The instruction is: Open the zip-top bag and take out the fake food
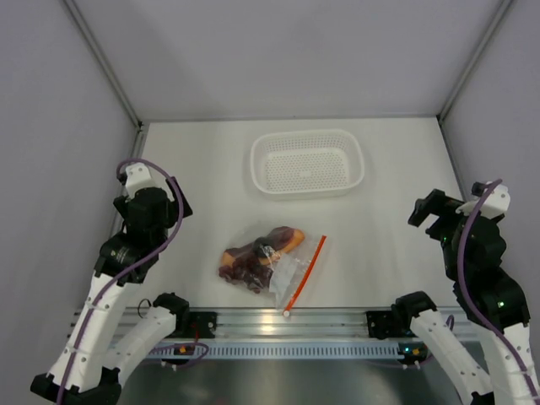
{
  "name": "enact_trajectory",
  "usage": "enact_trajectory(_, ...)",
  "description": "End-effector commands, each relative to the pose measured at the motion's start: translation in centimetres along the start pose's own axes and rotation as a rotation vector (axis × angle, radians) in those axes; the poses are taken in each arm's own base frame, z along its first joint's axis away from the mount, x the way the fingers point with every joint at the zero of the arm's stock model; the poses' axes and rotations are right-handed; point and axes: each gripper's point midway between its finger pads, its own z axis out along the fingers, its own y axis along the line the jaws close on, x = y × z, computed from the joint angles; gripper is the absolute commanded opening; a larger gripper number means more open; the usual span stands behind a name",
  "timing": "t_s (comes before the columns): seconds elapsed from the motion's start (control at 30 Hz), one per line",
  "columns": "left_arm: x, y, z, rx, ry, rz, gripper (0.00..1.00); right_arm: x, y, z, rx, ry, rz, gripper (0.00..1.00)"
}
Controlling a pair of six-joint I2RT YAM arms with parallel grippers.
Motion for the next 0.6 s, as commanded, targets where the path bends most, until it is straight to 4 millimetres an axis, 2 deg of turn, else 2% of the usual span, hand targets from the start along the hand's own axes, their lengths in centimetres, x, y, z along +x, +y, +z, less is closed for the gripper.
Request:
enact_trajectory(0.0,-1.6,-0.8,-0.5,0.044,-0.046,-0.024,0.99,-0.7,-0.3,-0.3,0.014,-0.048,0.057,0.99)
enact_trajectory(0.1,-1.5,-1.7,-0.4,0.078,-0.025,-0.014,0.99,-0.1,0.6,-0.3,-0.042,-0.042,0.082,1.00)
enact_trajectory(0.2,-1.2,-3.3,0.0,0.133,0.024,0.000,0.99,1.0,1.6,0.2,-0.086,-0.019,0.102,0.99)
enact_trajectory(0.23,-0.3,-4.6,0.5,0.175,0.076,0.014,0.99,1.4,2.0,0.3,-0.103,-0.003,0.109,0.99)
enact_trajectory(0.37,1.5,-7.3,2.0,0.209,0.180,0.022,0.99,3.3,2.8,1.2,-0.116,0.081,0.082,1.00)
enact_trajectory(0.4,2.7,-8.7,2.2,0.220,0.211,0.068,0.98,3.9,3.0,1.6,-0.113,0.107,0.068,1.00)
enact_trajectory(0.47,3.2,-10.2,2.3,0.198,0.199,0.135,0.99,4.7,3.1,1.9,-0.115,0.135,0.051,0.99)
enact_trajectory(0.5,5.0,-12.6,1.7,0.234,0.227,0.216,0.99,5.1,3.1,2.1,-0.113,0.146,0.043,0.99)
enact_trajectory(0.57,5.7,-14.6,0.7,0.251,0.217,0.267,0.99,5.5,2.8,2.3,-0.093,0.159,0.032,0.99)
